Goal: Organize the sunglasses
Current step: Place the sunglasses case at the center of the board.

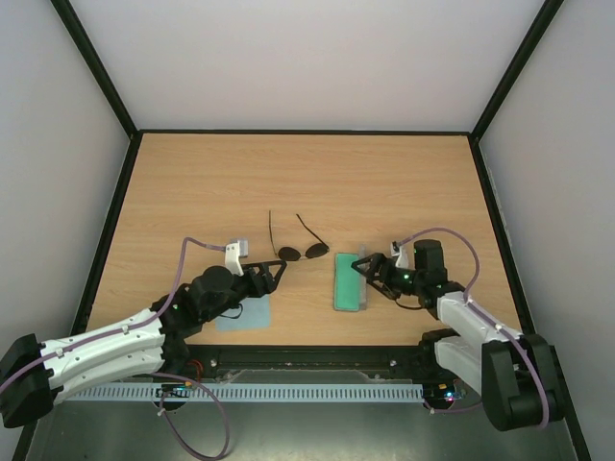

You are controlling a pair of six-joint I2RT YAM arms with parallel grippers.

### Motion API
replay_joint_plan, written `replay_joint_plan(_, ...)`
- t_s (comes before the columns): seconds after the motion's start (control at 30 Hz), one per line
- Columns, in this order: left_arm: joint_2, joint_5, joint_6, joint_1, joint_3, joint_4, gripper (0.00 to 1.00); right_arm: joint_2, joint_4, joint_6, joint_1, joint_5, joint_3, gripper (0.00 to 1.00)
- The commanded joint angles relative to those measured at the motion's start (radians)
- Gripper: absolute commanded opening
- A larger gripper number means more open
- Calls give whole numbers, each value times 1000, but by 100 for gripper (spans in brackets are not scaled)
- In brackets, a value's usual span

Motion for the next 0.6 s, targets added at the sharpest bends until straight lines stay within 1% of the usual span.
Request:
replay_joint_plan(0.0, -5, -2, 17, 7, -9, -11, 80, -44, -131, -92, -5, 60, 70, 97)
replay_joint_plan(0.07, -11, -6, 16, 7, -8, -15, 80, -96, -240, -135, -5, 119, 91, 97)
replay_joint_plan(0.13, -13, -8, 17, 8, -10, -19, 81, -185, -350, -166, -5, 187, 104, 98)
replay_joint_plan(0.2, -9, -9, 17, 8, -9, -20, 81, -272, -389, -112, 33, 239, 77, 100)
replay_joint_plan(0.3, 0, -8, 18, 10, -8, -17, 81, -363, -464, -25, 161, 392, 66, 100)
replay_joint_plan(0.37, 7, -6, 22, 11, -6, -11, 81, -435, -481, 47, 230, 442, 34, 100)
replay_joint_plan(0.43, 12, -4, 28, 11, -2, -10, 81, -519, -554, 96, 286, 523, 22, 96)
replay_joint_plan(0.5, 14, -1, 32, 11, -4, -7, 81, -654, -644, 144, 332, 600, 30, 92)
replay_joint_plan(0.57, 16, 6, 36, 13, -8, -2, 81, -744, -706, 179, 344, 616, 34, 81)
